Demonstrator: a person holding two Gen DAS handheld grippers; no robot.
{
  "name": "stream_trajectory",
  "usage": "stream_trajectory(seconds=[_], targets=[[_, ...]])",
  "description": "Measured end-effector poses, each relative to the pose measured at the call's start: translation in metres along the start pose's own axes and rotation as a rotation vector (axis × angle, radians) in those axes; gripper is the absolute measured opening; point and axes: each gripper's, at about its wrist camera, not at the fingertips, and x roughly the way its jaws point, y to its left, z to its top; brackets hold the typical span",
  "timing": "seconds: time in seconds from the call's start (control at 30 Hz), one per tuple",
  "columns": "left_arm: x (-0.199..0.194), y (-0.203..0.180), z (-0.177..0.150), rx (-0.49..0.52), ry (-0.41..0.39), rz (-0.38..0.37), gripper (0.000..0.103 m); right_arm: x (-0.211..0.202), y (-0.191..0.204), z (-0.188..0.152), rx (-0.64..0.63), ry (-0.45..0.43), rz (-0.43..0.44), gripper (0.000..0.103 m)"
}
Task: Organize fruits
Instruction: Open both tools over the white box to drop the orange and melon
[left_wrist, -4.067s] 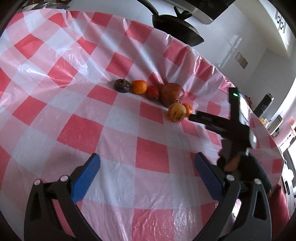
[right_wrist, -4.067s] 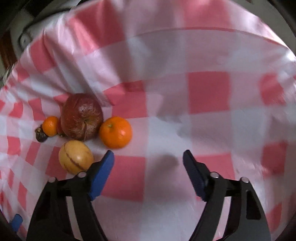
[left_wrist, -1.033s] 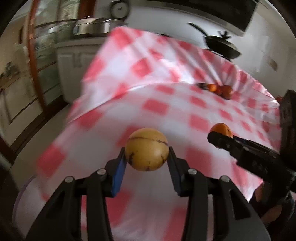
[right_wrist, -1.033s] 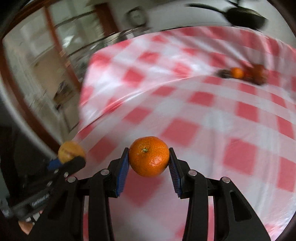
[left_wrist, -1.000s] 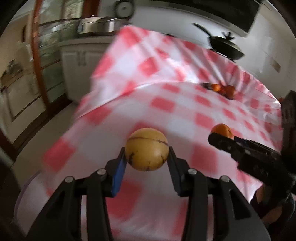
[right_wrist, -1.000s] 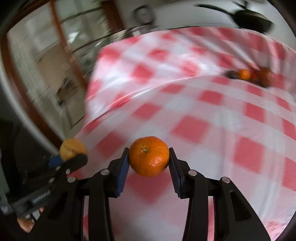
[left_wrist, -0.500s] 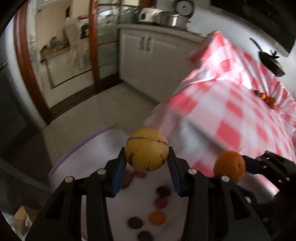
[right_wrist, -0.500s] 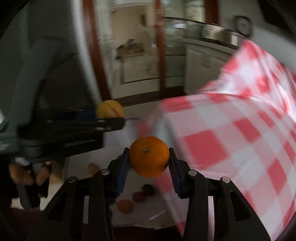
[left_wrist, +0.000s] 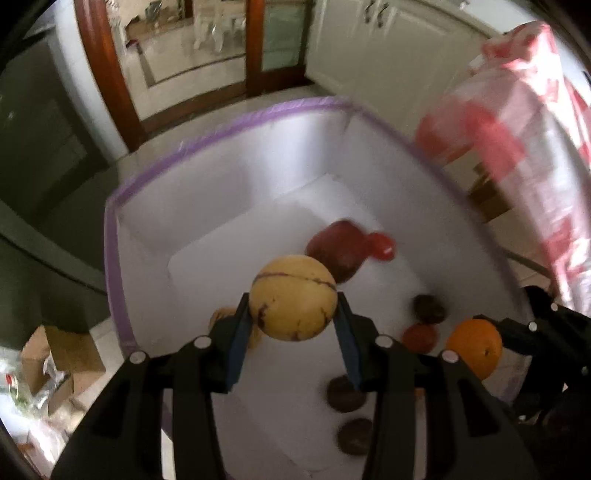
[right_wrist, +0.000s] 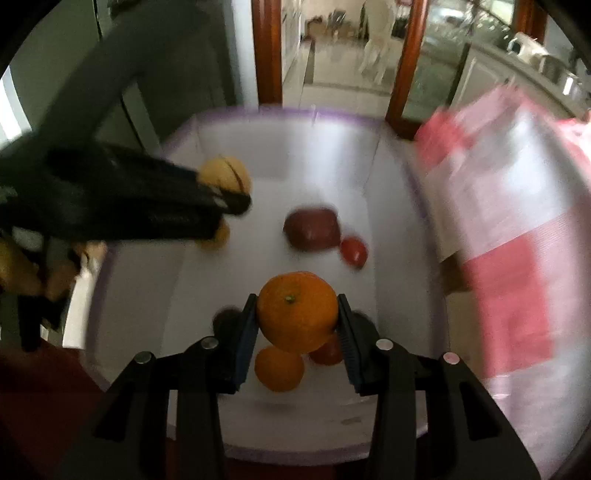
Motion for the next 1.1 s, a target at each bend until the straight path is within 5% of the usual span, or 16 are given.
stream_trajectory(seconds=[0.37,1.1], targets=[[0.03,0.005,-0.015,0.009,0.084,0.033,0.044,0.045,-0.02,-0.015,0.042,0.162,0.048,0.041],[0.037,0.001,-0.016,0.005,0.108,0.044,0.047,0.045,-0.016,-0.015,0.021,0.186,0.055,0.045]])
